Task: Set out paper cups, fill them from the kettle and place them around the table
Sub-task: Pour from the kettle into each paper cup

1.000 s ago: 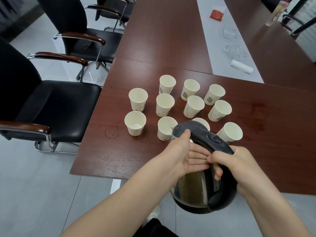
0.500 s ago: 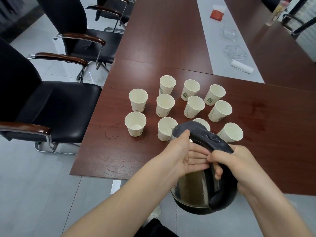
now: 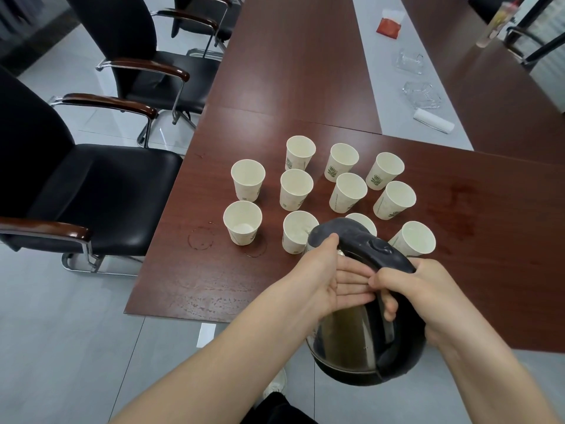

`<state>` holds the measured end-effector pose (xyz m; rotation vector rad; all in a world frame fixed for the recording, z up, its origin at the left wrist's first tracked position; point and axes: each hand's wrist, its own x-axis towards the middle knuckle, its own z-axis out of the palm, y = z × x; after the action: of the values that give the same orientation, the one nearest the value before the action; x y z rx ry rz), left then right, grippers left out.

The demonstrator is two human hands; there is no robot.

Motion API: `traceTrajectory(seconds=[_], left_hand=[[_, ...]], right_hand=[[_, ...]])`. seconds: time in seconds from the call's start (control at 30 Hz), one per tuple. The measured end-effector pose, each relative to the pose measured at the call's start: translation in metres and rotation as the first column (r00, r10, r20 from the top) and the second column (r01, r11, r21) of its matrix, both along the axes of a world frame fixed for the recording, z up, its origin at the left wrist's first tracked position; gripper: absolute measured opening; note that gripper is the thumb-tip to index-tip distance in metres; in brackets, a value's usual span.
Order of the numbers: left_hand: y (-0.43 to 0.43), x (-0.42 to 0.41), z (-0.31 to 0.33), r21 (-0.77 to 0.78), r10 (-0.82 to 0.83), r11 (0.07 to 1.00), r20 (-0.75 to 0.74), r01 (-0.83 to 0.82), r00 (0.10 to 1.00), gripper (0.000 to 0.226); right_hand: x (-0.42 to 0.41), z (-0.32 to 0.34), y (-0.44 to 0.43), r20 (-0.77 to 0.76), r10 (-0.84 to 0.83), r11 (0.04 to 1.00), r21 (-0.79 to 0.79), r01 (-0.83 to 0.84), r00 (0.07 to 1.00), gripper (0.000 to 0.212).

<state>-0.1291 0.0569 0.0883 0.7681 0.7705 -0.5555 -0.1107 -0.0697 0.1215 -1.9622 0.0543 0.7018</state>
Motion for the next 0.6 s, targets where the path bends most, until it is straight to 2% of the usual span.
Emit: traceTrajectory(seconds=[0.13, 0.6], left_hand=[[0.0006, 0.0000, -0.0001, -0.005, -0.007, 1.000, -0.002, 0.007, 1.000, 0.076], [0.0007, 0.0012, -0.0012, -0.015, -0.008, 1.000, -0.004, 0.008, 1.000, 0.075]], right_hand=[[0.0007, -0.0006, 0.0024, -0.012, -0.010, 1.000, 0.009, 0.010, 1.000, 0.027], [0.0022, -0.0010, 0.0025, -0.017, -0.013, 1.000, 0.003, 0.014, 1.000, 0.029]])
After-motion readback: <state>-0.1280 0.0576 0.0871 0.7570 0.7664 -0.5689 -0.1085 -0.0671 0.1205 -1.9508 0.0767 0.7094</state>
